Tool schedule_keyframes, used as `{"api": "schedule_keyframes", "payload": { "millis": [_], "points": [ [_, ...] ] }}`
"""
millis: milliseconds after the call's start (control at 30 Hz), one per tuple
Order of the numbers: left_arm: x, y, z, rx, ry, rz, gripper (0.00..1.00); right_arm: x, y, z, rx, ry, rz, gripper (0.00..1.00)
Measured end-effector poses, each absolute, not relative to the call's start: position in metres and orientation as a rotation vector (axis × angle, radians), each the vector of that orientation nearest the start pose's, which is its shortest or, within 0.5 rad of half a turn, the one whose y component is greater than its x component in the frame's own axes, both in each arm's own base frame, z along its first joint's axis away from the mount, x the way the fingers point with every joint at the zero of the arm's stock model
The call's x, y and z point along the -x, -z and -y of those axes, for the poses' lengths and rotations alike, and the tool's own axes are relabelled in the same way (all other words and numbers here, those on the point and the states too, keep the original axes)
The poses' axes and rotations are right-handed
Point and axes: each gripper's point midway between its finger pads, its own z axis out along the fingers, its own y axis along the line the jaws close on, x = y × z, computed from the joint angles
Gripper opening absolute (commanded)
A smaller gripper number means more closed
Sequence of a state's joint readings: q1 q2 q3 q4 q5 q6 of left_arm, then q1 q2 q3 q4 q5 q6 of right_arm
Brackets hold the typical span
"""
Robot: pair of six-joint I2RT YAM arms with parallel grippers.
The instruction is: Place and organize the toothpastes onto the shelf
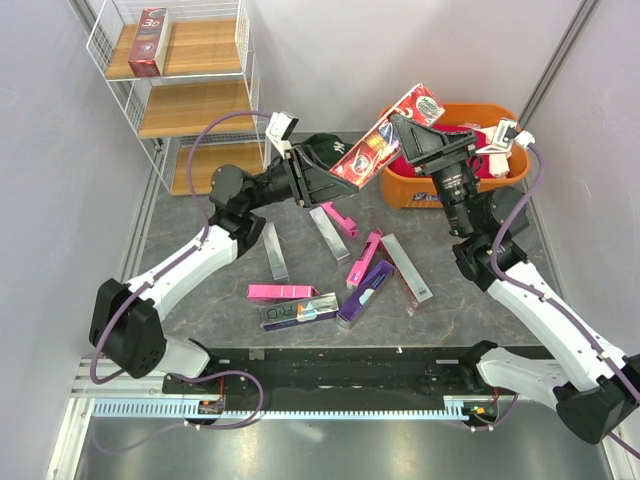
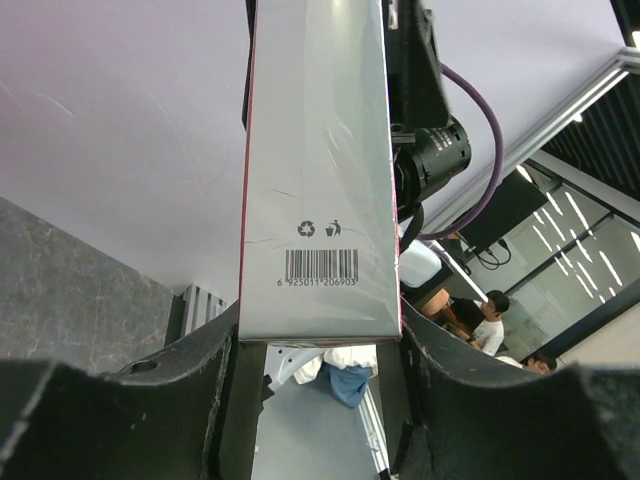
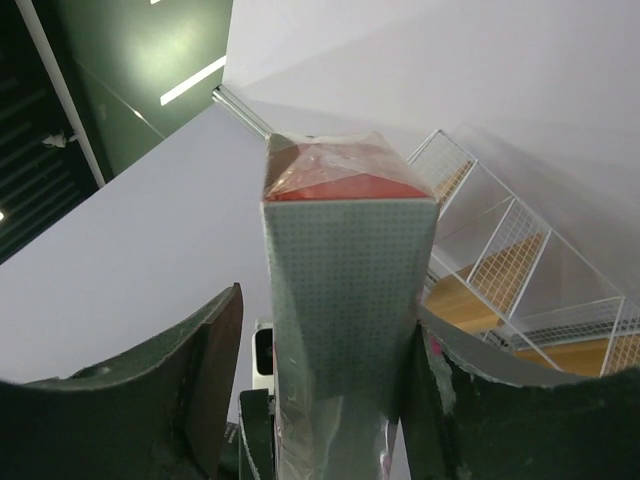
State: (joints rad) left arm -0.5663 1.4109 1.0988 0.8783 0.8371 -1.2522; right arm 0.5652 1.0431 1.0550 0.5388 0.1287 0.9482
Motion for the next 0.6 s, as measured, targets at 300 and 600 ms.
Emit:
{"api": "schedule_keyframes", "payload": {
  "millis": [300, 600],
  "points": [
    [-0.259, -0.421, 0.298, -0.363, 1.869, -1.433, 0.02, -0.305, -0.503, -0.206, -0.347, -1.296, -1.093, 0.87],
    [-0.29, -0.412, 0.235, -0.162, 1.723, -1.453, 0.02, -0.312, -0.494, -0.205, -0.365, -1.256, -1.123, 0.9]
  ]
}}
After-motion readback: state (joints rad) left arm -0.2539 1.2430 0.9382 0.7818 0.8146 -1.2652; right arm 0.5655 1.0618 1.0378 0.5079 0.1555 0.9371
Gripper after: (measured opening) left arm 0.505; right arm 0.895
